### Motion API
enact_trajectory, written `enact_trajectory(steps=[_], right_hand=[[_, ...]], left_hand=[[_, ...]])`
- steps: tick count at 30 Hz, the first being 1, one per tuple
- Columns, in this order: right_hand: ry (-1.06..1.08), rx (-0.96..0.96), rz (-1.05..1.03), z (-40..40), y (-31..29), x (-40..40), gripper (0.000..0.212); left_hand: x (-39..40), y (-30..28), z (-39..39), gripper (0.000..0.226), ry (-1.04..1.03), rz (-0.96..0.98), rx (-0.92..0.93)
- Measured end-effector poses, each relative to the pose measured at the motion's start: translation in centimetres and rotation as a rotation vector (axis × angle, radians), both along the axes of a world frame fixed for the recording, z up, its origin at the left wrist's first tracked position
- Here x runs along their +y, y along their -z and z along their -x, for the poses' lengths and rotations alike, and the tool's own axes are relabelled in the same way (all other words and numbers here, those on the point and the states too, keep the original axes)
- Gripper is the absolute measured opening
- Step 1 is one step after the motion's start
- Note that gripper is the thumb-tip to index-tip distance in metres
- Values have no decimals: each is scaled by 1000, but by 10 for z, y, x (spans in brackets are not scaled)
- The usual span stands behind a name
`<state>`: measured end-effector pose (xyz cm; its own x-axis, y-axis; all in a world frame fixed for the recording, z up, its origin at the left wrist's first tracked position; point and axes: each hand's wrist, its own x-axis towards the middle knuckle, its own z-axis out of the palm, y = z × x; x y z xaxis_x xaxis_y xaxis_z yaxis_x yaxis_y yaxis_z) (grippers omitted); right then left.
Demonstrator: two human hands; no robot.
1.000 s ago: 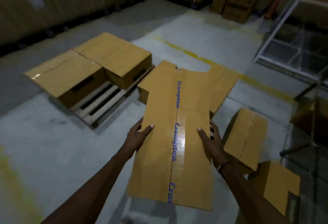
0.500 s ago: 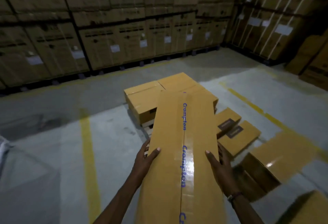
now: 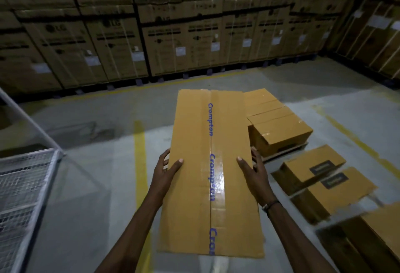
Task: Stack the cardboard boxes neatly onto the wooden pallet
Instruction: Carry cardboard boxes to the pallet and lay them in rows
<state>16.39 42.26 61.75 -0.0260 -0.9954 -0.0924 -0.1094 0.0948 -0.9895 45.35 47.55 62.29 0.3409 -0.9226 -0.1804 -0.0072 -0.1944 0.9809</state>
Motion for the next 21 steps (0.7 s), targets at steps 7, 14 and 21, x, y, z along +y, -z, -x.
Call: enact_trajectory(steps=[7,14,21], right_hand=[[-40,-38,5,-49,0,-109,55],[-89,-3,-21,-84,-5,-235,76],[-83,-3,-40,-126,-12,-334,76]], left_hand=[[-95,-3,-44,54,-60,12,-34],[-206,-22,-78,59,-94,11,-59],[-304,-27,-120,62,-111,3,-85]])
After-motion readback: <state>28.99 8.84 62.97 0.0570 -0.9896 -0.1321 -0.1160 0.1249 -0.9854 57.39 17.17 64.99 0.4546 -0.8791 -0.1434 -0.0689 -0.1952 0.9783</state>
